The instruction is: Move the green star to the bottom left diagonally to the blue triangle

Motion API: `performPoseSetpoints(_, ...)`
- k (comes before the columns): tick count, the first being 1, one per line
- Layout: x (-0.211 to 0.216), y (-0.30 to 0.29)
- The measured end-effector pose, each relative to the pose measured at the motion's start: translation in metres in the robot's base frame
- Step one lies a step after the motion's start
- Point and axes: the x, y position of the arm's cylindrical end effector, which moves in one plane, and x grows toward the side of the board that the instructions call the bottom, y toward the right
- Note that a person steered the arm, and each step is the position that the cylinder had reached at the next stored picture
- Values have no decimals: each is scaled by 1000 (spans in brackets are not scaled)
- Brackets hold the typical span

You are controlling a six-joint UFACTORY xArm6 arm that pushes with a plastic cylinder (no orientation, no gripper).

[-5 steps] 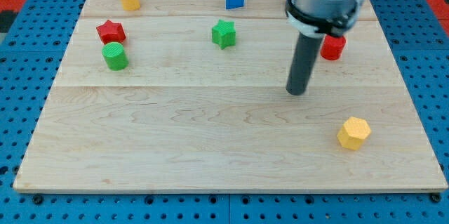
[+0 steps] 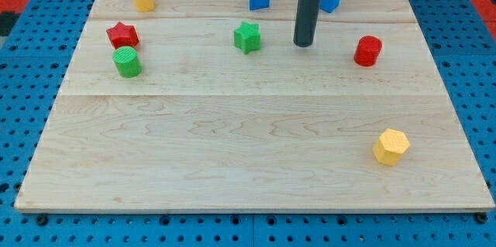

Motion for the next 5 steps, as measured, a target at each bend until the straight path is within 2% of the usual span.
performPoseSetpoints(1, -15, -18)
performPoseSetpoints(2, -20, -81)
performPoseSetpoints(4, -23, -166)
performPoseSetpoints(5, -23, -179)
